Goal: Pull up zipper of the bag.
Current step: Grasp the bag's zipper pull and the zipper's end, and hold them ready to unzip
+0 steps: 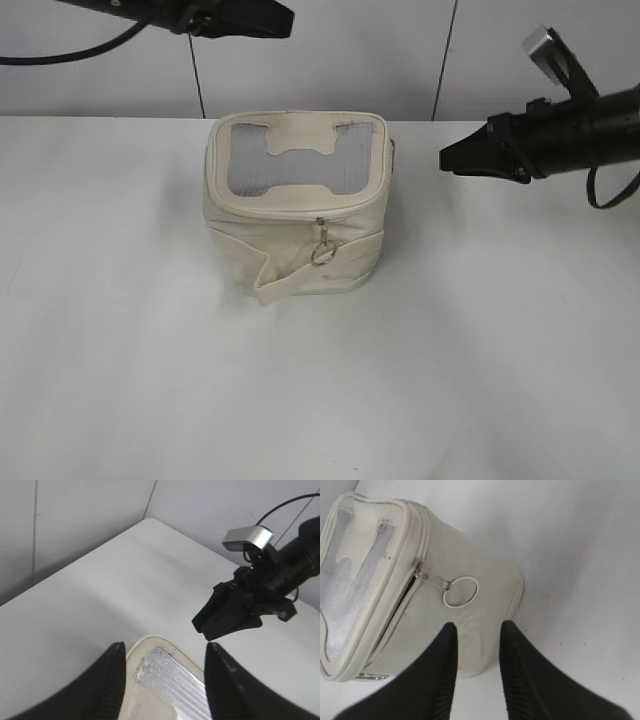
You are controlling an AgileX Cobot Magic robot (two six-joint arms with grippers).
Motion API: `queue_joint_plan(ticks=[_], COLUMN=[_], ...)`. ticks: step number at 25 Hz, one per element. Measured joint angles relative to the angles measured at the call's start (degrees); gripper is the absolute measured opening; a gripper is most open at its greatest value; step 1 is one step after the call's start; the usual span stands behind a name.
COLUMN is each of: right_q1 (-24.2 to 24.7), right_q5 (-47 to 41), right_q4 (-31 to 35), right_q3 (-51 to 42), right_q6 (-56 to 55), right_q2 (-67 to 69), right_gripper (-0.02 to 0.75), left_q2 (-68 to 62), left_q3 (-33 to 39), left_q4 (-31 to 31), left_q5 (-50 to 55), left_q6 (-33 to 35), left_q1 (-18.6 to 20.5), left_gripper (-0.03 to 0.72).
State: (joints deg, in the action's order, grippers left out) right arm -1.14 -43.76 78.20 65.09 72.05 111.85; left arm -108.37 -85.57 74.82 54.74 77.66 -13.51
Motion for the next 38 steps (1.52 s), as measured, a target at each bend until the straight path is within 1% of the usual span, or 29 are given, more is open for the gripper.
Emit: queue_joint_plan(ticks=[1,2,4,6,8,11,18,22,26,27,29,32,34,38], right_q1=[0.0,0.0,0.0,0.0,0.0,0.0,-0.2,-1.1,-2.3,-2.6,-3.2,-4.5,-5.0,-5.8], right_q5=[1.4,1.8,1.5,0.5,-0.6,-1.1,-1.1,-1.0,-1.0,-1.0,-0.9,-0.7,-0.7,1.8], right_q4=[6.1,11.0,20.1,23.5,25.1,25.9,26.1,26.2,26.3,26.3,26.3,26.3,26.3,26.3], right_q3=[-3.6,-7.1,-11.3,-13.3,-13.6,-13.6,-13.7,-13.7,-13.7,-13.7,-13.7,-13.7,-13.6,-11.8], right_q6=[7.0,12.4,22.4,27.2,29.7,31.5,34.3,35.5,36.8,37.2,38.3,41.1,43.0,43.9], right_q2=[-1.1,-1.9,-2.1,-2.1,-2.1,-2.1,-2.1,-2.1,-1.4,-0.8,0.4,1.5,1.6,2.1], right_gripper=[0.245,0.255,0.295,0.351,0.386,0.405,0.411,0.411,0.411,0.411,0.412,0.412,0.412,0.412], left_q2=[-6.1,-8.9,-13.1,-16.5,-18.7,-21.0,-23.5,-23.5,-23.5,-23.4,-23.4,-23.3,-23.3,-23.3], left_q3=[-9.1,-13.1,-19.0,-22.9,-25.3,-26.7,-27.1,-27.4,-27.6,-27.6,-27.6,-27.7,-27.7,-27.7], left_q4=[-2.5,-4.4,-8.6,-12.8,-16.4,-18.8,-22.4,-23.7,-26.2,-27.0,-27.8,-28.3,-28.3,-28.3], left_q5=[3.5,4.5,6.5,6.5,5.2,3.1,0.8,0.4,0.0,0.0,0.2,0.2,0.2,0.2], left_q6=[-2.0,-2.8,-4.4,-5.0,-5.5,-6.5,-9.1,-10.4,-13.1,-13.8,-14.3,-14.4,-14.5,-14.5], left_q1=[-0.9,-1.5,-3.1,-5.2,-7.0,-8.8,-8.9,-8.9,-8.9,-9.0,-9.2,-9.3,-9.3,-9.3], left_gripper=[0.396,0.396,0.396,0.396,0.401,0.406,0.407,0.407,0.4,0.376,0.283,0.09,0.058,0.058])
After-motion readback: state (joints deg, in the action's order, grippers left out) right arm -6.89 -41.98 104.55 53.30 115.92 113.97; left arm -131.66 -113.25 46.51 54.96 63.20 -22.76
